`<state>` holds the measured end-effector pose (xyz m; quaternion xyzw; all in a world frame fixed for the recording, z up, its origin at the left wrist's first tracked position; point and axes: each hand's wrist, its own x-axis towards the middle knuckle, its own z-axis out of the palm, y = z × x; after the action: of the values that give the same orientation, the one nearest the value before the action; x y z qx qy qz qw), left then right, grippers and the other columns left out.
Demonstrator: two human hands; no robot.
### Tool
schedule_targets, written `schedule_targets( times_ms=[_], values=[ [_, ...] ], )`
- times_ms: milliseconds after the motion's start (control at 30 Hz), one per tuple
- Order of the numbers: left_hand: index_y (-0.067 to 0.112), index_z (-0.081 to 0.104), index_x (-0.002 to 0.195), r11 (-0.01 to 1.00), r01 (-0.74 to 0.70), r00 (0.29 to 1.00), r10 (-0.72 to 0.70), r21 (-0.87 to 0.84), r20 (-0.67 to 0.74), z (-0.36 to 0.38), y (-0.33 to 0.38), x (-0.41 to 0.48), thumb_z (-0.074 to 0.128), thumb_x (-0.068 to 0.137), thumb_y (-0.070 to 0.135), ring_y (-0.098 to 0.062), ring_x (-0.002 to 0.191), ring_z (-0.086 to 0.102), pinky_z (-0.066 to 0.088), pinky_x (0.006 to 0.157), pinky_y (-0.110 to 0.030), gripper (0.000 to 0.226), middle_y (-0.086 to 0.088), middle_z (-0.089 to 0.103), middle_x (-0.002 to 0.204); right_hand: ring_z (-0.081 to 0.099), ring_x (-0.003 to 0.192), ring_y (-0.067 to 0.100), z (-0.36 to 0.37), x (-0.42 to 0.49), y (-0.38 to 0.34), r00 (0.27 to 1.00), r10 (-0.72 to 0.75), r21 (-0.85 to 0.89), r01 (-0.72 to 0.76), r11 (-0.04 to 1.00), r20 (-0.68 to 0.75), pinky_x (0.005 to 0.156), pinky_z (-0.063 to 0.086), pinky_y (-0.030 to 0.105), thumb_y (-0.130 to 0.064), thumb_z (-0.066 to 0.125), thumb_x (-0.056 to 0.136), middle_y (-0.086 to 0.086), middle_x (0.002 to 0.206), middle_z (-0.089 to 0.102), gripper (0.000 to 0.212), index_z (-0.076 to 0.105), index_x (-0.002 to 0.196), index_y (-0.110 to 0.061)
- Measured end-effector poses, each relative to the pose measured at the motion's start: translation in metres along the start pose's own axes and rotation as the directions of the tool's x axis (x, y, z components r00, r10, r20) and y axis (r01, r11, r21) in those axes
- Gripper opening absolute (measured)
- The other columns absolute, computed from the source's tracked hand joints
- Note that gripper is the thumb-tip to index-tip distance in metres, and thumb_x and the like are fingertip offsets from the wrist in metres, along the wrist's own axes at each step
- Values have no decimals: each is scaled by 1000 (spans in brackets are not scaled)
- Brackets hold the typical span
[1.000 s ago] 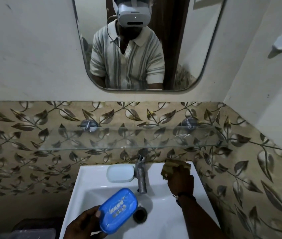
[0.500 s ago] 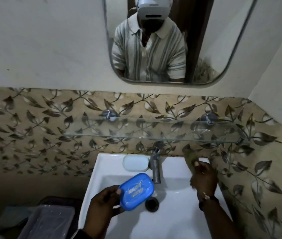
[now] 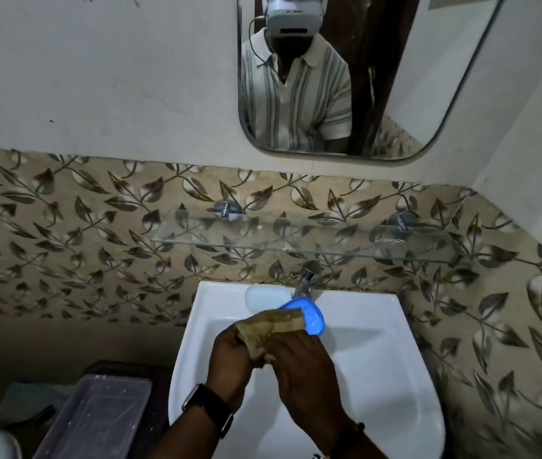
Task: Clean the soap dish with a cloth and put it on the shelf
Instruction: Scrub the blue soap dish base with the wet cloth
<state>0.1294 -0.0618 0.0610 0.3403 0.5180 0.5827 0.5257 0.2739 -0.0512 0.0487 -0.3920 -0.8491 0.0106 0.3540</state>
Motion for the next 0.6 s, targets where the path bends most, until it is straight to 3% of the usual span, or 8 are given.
schedule_targets(
  times_ms=[100,200,300,400,500,600],
  values=[
    [9,77,114,1000,-8,998,9,-18,67,-3,3,-3,78,71,27,-31,108,73,59,91,-52,46,-12,77,114,64,104,16,3,-5,4,999,-21,-4,21,1000,48,90,52,34,-6,64,86,-6,112,69,31,68,113,-22],
    [8,78,113,1000,7,997,-6,-15,76,-3,4,-8,64,90,5,-30,102,75,61,88,-49,26,-12,78,110,64,106,18,-2,0,9,992,-10,-18,13,1000,127,92,52,39,-9,56,88,-6,113,69,32,68,115,-22],
    [4,77,108,999,49,999,-50,24,18,-5,-2,-7,56,96,-4,-40,97,74,62,83,-50,26,-19,79,102,58,119,17,-15,7,16,984,-17,-25,22,999,178,102,40,25,-14,54,88,-7,123,67,34,69,117,-24],
    [2,75,107,997,67,998,-66,42,-15,-6,-5,-6,58,98,2,-37,93,76,64,76,-45,20,-19,79,99,56,112,17,-26,10,25,973,-22,-90,43,995,228,85,35,23,-12,65,81,-6,121,65,38,68,116,-27],
    [3,74,108,997,67,997,-66,29,-32,-5,-6,-6,59,99,6,-34,91,77,63,71,-40,18,-17,79,98,56,90,21,-29,12,28,952,132,-253,-60,966,275,74,34,26,-16,65,65,-6,110,64,53,66,116,-29],
    [4,75,108,997,70,997,-69,24,-45,-3,-8,-5,59,99,9,-36,92,76,63,77,-45,19,-17,79,98,59,89,23,-25,4,18,970,141,-267,-85,960,199,75,41,30,-17,60,74,-3,108,65,41,69,113,-29]
  ],
)
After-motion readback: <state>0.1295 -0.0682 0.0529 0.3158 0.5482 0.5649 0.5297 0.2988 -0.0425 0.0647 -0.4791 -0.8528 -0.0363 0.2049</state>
